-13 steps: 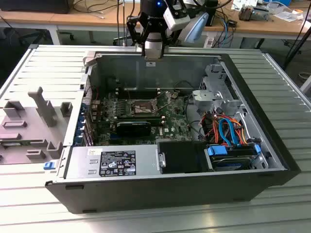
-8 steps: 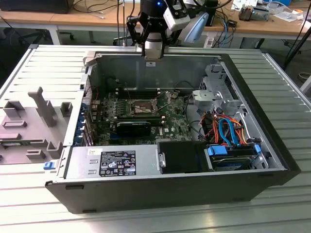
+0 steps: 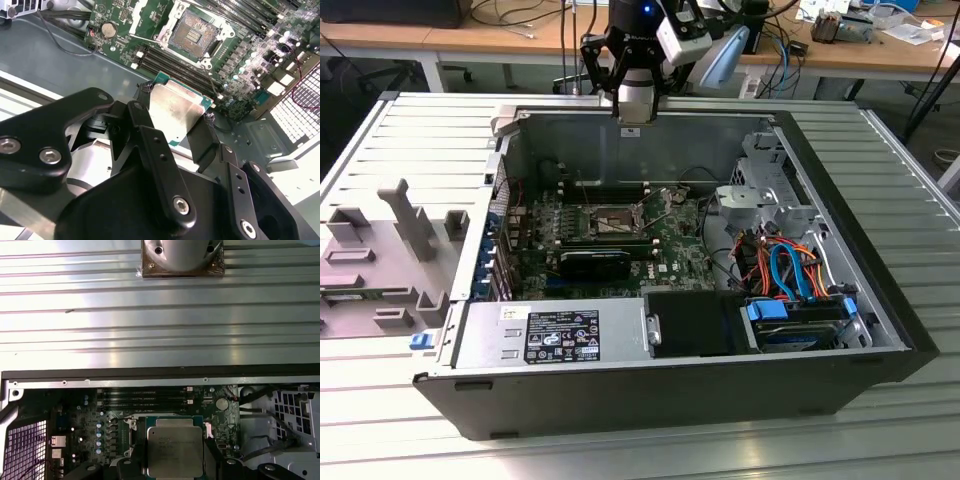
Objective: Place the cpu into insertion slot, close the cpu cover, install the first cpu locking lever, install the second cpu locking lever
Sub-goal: 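Place the cpu into insertion slot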
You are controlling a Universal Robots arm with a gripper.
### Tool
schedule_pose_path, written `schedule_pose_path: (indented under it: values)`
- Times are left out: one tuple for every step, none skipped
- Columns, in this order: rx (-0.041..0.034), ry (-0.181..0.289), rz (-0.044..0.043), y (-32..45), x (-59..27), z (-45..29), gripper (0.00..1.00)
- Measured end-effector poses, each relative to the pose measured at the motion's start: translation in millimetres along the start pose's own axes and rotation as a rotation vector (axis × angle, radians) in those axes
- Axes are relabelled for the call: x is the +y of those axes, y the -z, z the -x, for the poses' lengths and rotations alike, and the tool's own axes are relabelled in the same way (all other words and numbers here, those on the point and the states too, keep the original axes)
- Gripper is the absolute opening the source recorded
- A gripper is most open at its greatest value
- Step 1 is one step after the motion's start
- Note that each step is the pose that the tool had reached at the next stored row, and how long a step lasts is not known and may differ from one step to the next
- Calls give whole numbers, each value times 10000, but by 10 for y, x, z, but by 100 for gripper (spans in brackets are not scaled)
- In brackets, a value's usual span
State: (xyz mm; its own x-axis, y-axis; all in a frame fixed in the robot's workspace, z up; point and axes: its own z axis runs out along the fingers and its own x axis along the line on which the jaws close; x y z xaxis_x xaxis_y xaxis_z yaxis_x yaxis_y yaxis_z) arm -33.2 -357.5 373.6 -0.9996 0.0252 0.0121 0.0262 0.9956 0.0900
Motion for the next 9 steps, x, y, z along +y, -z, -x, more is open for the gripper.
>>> schedule_pose_path:
  values:
    - [-1, 0, 1, -1, -1, 0, 54]
    - [-19, 2, 1, 2, -23, 1, 54]
    - [-27, 3, 2, -30, -50, 2, 54]
    - [-27, 2, 1, -31, -51, 2, 54]
    - [-27, 3, 1, -33, -51, 2, 54]
    - [-27, 3, 1, -35, -53, 2, 54]
    - [-26, 3, 1, -36, -54, 2, 54]
    - [-27, 3, 1, -38, -56, 2, 54]
    - [-27, 2, 1, -40, -58, 2, 54]
